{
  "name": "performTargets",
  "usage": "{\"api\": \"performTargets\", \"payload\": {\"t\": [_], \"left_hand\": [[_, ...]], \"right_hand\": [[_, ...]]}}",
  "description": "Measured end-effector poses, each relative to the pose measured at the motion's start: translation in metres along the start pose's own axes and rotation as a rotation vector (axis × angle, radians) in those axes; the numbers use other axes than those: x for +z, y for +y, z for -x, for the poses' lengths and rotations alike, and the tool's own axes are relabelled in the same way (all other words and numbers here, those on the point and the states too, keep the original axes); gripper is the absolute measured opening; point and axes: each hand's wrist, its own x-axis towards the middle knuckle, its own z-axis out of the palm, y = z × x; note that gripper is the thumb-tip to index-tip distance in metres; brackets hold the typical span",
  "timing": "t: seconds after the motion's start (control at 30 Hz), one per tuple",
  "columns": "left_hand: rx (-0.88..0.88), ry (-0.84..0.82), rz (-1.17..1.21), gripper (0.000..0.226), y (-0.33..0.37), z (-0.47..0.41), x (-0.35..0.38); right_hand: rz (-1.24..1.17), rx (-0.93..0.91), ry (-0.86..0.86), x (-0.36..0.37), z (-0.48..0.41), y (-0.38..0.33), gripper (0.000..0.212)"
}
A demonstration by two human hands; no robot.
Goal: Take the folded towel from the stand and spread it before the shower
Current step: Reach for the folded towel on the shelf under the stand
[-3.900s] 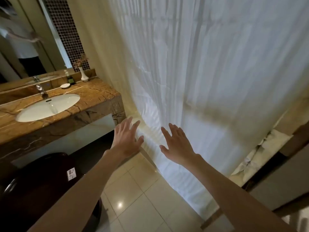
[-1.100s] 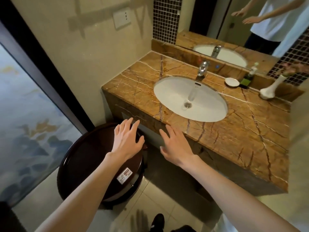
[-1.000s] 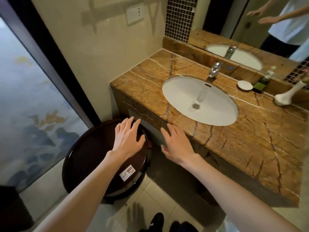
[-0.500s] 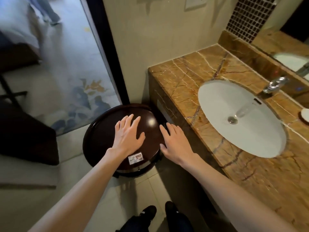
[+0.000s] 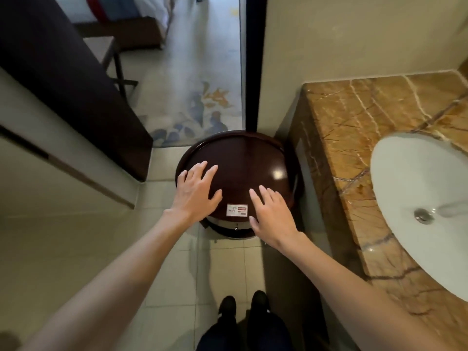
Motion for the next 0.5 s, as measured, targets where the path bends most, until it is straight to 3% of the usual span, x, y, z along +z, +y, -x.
{"api": "performTargets", "payload": {"t": [0.5], "left_hand": [[0.050, -0.062, 0.004, 0.066, -0.040, 0.024, 0.029]], "right_hand": [[0.014, 0.025, -0.036, 0.036, 0.002, -0.053, 0.067]]}}
